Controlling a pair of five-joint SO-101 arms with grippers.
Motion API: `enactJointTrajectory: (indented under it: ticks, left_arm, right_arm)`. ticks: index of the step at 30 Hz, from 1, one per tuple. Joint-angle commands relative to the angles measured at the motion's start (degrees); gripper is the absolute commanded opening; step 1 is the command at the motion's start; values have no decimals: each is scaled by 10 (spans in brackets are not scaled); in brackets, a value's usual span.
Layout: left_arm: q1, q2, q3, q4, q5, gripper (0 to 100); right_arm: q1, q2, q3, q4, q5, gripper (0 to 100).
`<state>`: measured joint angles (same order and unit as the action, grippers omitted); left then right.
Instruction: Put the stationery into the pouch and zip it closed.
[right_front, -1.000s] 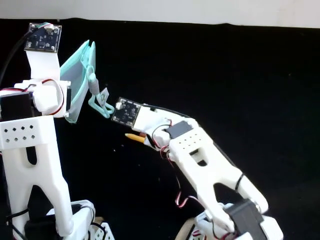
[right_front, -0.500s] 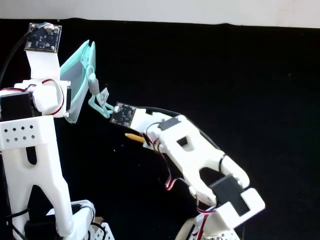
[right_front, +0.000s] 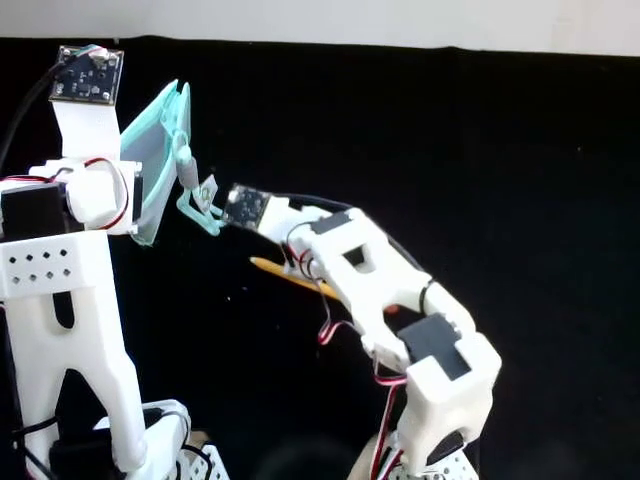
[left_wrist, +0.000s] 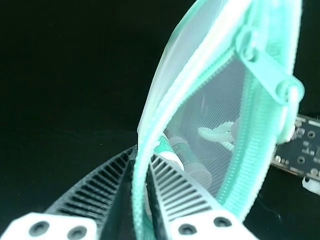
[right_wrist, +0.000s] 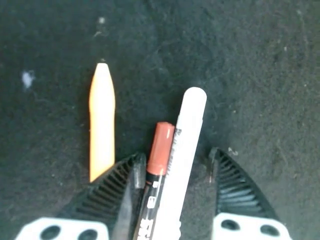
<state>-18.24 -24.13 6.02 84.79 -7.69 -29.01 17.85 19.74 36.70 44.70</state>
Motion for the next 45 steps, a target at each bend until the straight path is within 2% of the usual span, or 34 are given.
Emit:
enactJointTrajectory:
  ticks: [1, 7, 11, 24, 43, 45]
  left_arm:
    - [-8, 0, 4, -5, 4, 7]
    - [-8, 0, 4, -5, 4, 7]
    - [-8, 0, 4, -5, 3, 7]
    - [-8, 0, 4, -5, 2, 7]
    - [-8, 0, 4, -5, 2, 7]
    - [-8, 0, 4, -5, 2, 7]
  right_arm:
    - [36, 11, -44, -9, 3, 202]
    - [50, 11, -55, -10, -1, 202]
    - [58, 11, -76, -8, -48, 206]
    - [63, -35, -78, 51, -47, 207]
    - [86, 114, -170, 53, -23, 200]
    - [86, 114, -170, 53, -23, 170]
